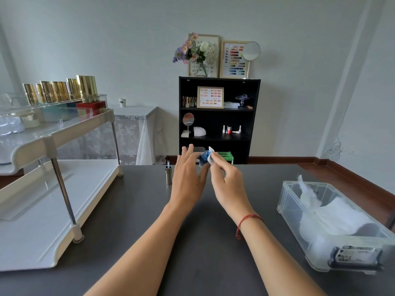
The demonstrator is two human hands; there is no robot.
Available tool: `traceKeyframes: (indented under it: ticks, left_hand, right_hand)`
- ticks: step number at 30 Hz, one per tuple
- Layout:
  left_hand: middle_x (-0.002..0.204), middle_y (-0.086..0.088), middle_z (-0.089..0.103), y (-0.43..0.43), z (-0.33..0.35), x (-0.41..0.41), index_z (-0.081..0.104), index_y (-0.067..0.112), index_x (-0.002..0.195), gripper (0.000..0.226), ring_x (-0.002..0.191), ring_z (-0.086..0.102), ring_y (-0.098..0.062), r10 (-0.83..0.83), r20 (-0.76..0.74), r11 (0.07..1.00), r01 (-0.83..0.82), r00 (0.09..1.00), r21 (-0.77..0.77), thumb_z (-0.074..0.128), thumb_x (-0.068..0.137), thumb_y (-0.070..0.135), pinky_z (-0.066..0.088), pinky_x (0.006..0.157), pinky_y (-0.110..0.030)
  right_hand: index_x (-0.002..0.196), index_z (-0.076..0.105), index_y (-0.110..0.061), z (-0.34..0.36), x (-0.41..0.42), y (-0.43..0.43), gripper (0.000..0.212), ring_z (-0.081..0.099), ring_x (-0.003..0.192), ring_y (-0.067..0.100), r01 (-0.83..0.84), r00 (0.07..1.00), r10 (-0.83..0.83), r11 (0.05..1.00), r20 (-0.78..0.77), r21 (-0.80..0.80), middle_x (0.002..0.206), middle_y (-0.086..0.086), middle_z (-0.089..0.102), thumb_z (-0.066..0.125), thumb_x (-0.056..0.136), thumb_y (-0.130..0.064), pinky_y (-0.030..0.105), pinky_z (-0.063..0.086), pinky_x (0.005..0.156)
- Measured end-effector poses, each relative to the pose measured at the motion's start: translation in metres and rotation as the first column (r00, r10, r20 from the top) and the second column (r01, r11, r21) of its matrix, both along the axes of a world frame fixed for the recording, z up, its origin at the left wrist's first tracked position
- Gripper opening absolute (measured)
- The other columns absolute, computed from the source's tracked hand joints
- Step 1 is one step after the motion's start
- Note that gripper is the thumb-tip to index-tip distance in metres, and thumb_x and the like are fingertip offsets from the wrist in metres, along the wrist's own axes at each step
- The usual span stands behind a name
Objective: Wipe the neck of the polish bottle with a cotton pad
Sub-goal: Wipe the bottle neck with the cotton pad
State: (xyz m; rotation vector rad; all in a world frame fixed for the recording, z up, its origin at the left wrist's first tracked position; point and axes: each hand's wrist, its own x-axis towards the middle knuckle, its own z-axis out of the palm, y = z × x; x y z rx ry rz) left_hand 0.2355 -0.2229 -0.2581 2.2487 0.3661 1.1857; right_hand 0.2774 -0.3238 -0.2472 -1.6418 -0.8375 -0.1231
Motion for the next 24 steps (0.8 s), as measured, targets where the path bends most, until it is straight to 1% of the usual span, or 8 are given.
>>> traceKeyframes:
  ticks: [3, 6, 10, 13, 17, 20, 23, 24]
  left_hand:
    - [0.155, -0.007, 0.032, 0.001, -0.001, 0.001, 0.059, 0.012, 0.123, 0.031, 0.148, 0.015, -0.016, 0.014, 0.001, 0.999, -0.014, 1.0, 0.03, 0.058, 0.094, 0.023, 0.011, 0.12, -0.03]
    - [0.155, -0.007, 0.034, -0.001, 0.0, 0.001, 0.059, 0.01, 0.121, 0.031, 0.148, 0.015, -0.016, -0.015, -0.002, 0.998, 0.015, 1.0, 0.055, 0.059, 0.093, 0.024, 0.018, 0.121, -0.035]
    - [0.153, -0.008, 0.037, -0.005, 0.0, 0.001, 0.061, 0.009, 0.117, 0.027, 0.147, 0.018, -0.017, -0.051, 0.007, 0.994, 0.051, 0.999, 0.094, 0.059, 0.093, 0.022, 0.024, 0.12, -0.037]
    - [0.152, -0.008, 0.038, -0.005, 0.001, 0.0, 0.061, 0.009, 0.118, 0.028, 0.147, 0.02, -0.017, -0.045, 0.005, 0.994, 0.045, 0.999, 0.101, 0.06, 0.093, 0.022, 0.026, 0.119, -0.039]
    - [0.152, -0.008, 0.039, -0.006, 0.004, -0.001, 0.061, 0.01, 0.12, 0.03, 0.147, 0.021, -0.017, -0.05, 0.002, 0.995, 0.05, 0.999, 0.09, 0.06, 0.093, 0.023, 0.027, 0.119, -0.041]
    - [0.152, -0.008, 0.038, -0.007, 0.005, -0.001, 0.06, 0.009, 0.122, 0.032, 0.147, 0.021, -0.018, -0.043, -0.007, 0.994, 0.044, 0.999, 0.099, 0.061, 0.093, 0.023, 0.027, 0.119, -0.041]
    - [0.152, -0.008, 0.039, -0.006, 0.004, -0.001, 0.06, 0.009, 0.123, 0.034, 0.147, 0.022, -0.017, -0.045, -0.01, 0.994, 0.046, 0.999, 0.099, 0.061, 0.093, 0.024, 0.027, 0.118, -0.041]
    - [0.152, -0.008, 0.039, -0.006, 0.004, -0.001, 0.06, 0.009, 0.124, 0.035, 0.147, 0.022, -0.017, -0.046, -0.014, 0.994, 0.047, 0.999, 0.097, 0.061, 0.093, 0.024, 0.027, 0.118, -0.041]
  right_hand:
    - [0.132, 0.053, -0.013, -0.001, 0.003, -0.001, 0.035, 0.047, 0.128, 0.012, 0.034, 0.998, -0.035, 0.999, 0.045, 0.016, 0.134, 0.002, 0.057, 0.046, 0.098, -0.013, -0.01, 0.029, 0.081]
    - [0.131, 0.054, -0.012, 0.0, 0.006, -0.003, 0.035, 0.046, 0.131, 0.013, 0.052, 0.996, -0.055, 0.998, 0.075, 0.045, 0.135, 0.004, 0.056, 0.051, 0.096, -0.016, -0.01, 0.028, 0.084]
    - [0.132, 0.053, -0.014, -0.001, 0.01, -0.005, 0.037, 0.037, 0.137, 0.013, 0.051, 0.998, -0.054, 0.997, 0.041, 0.065, 0.143, 0.007, 0.048, 0.053, 0.095, -0.02, -0.013, 0.025, 0.08]
    - [0.13, 0.055, -0.014, -0.001, 0.009, -0.005, 0.036, 0.04, 0.134, 0.011, 0.054, 0.997, -0.059, 0.995, 0.049, 0.086, 0.139, 0.005, 0.052, 0.056, 0.094, -0.019, -0.012, 0.027, 0.081]
    - [0.123, 0.062, -0.012, 0.001, 0.009, -0.007, 0.034, 0.05, 0.115, -0.002, 0.067, 0.995, -0.079, 0.985, 0.068, 0.158, 0.126, 0.001, 0.063, 0.062, 0.09, -0.017, -0.006, 0.034, 0.087]
    - [0.124, 0.061, -0.013, 0.004, 0.011, -0.009, 0.038, 0.055, 0.116, 0.002, 0.045, 0.999, -0.048, 0.976, 0.01, 0.211, 0.123, -0.003, 0.064, 0.066, 0.087, -0.018, 0.006, 0.041, 0.096]
    - [0.127, 0.058, -0.013, 0.004, 0.012, -0.009, 0.044, 0.057, 0.118, 0.008, 0.025, 0.997, -0.006, 0.968, -0.077, 0.251, 0.125, -0.001, 0.063, 0.068, 0.085, -0.017, 0.02, 0.046, 0.1]
    - [0.128, 0.058, -0.013, 0.004, 0.012, -0.008, 0.044, 0.057, 0.118, 0.008, 0.026, 0.997, -0.005, 0.967, -0.082, 0.252, 0.126, 0.0, 0.063, 0.069, 0.085, -0.017, 0.021, 0.046, 0.099]
